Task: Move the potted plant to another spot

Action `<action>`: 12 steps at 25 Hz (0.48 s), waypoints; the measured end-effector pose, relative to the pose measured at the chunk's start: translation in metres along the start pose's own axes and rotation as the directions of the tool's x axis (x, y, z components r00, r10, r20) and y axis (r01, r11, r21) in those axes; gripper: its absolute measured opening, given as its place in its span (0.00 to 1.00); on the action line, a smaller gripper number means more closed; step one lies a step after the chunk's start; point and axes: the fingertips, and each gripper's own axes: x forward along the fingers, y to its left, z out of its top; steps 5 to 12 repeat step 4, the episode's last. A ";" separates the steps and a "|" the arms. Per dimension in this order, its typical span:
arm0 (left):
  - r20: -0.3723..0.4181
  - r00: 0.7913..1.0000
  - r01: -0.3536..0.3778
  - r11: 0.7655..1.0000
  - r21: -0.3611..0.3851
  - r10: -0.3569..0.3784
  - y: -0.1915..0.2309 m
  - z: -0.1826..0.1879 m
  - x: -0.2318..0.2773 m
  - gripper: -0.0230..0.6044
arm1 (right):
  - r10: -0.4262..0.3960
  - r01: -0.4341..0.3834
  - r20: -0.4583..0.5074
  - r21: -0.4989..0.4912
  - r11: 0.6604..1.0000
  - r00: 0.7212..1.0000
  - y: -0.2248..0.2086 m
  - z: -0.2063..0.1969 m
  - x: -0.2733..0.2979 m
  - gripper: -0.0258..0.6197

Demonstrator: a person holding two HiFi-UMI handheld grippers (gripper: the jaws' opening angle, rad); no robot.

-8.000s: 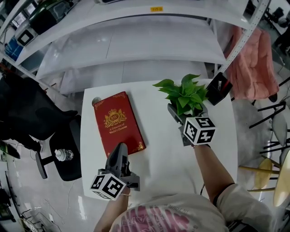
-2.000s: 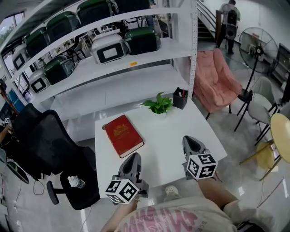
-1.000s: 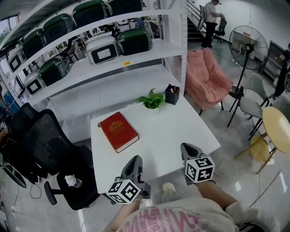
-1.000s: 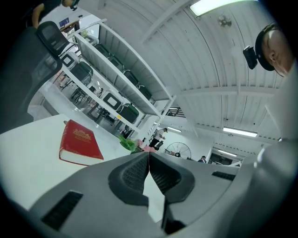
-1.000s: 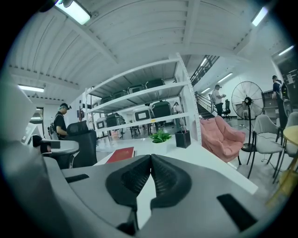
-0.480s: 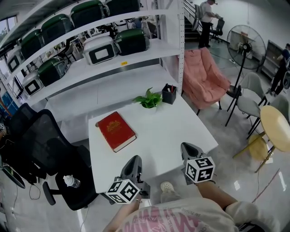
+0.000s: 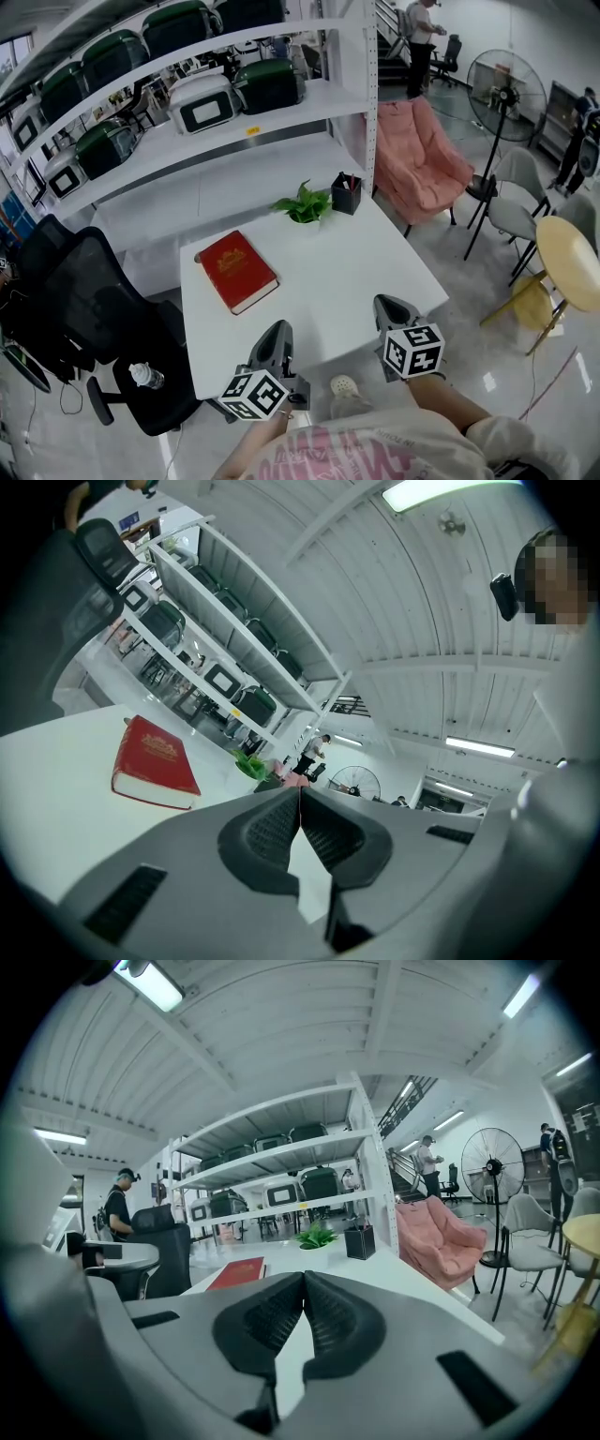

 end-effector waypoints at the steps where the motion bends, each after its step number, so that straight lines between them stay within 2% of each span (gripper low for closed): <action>1: 0.000 1.000 0.001 1.000 0.001 -0.001 -0.001 0.000 0.000 0.08 | -0.002 0.002 -0.001 0.000 1.000 1.000 0.000 0.000 -0.001 0.06; 12: -0.001 1.000 0.005 1.000 0.002 -0.005 -0.003 0.001 -0.001 0.08 | -0.007 0.007 -0.003 0.000 1.000 1.000 -0.001 -0.001 -0.005 0.06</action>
